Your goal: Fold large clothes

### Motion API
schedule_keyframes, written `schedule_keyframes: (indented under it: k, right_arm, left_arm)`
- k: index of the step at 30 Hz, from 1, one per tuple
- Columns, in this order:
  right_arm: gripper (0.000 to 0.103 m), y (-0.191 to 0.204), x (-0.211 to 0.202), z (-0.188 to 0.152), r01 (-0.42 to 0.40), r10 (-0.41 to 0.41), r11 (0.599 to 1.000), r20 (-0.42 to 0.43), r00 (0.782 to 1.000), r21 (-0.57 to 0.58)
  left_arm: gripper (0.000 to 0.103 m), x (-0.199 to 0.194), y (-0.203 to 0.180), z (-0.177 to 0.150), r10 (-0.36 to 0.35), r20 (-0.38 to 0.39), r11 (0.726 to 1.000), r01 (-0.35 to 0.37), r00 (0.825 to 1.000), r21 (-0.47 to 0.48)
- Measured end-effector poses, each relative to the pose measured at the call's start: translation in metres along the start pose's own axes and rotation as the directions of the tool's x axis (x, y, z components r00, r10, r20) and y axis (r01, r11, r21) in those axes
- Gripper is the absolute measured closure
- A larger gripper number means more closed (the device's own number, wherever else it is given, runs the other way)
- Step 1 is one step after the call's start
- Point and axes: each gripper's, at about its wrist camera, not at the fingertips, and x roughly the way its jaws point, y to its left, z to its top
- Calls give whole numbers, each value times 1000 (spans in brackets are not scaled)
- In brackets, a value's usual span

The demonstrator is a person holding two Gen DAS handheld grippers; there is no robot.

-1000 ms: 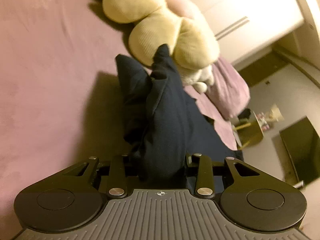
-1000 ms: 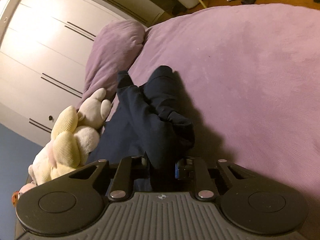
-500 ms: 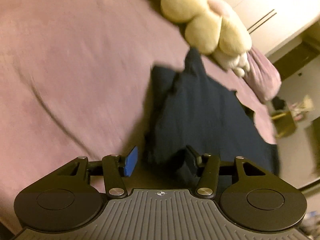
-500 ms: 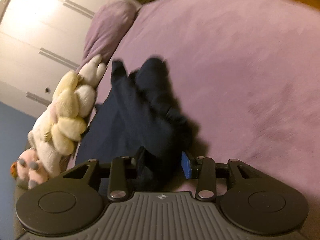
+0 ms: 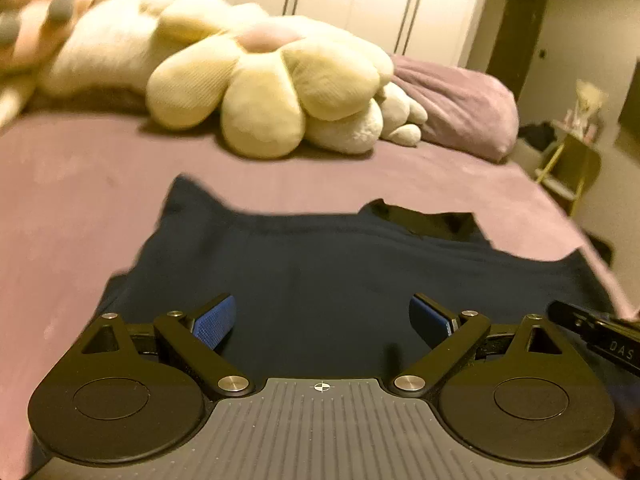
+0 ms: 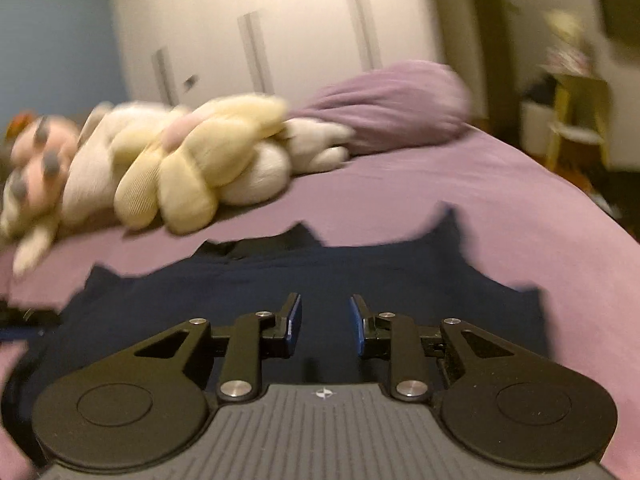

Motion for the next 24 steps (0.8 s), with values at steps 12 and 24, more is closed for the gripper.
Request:
schedule_keyframes:
  k: [12, 24]
  right_arm:
    - [81, 26, 81, -43, 26, -37, 989, -79, 996, -145]
    - [76, -94, 61, -11, 282, -281, 959, -46, 959, 11]
  left_arm:
    - [2, 41, 10, -32, 23, 71, 998, -27, 997, 56]
    - [0, 73, 83, -14, 186, -37, 972, -189, 982, -139]
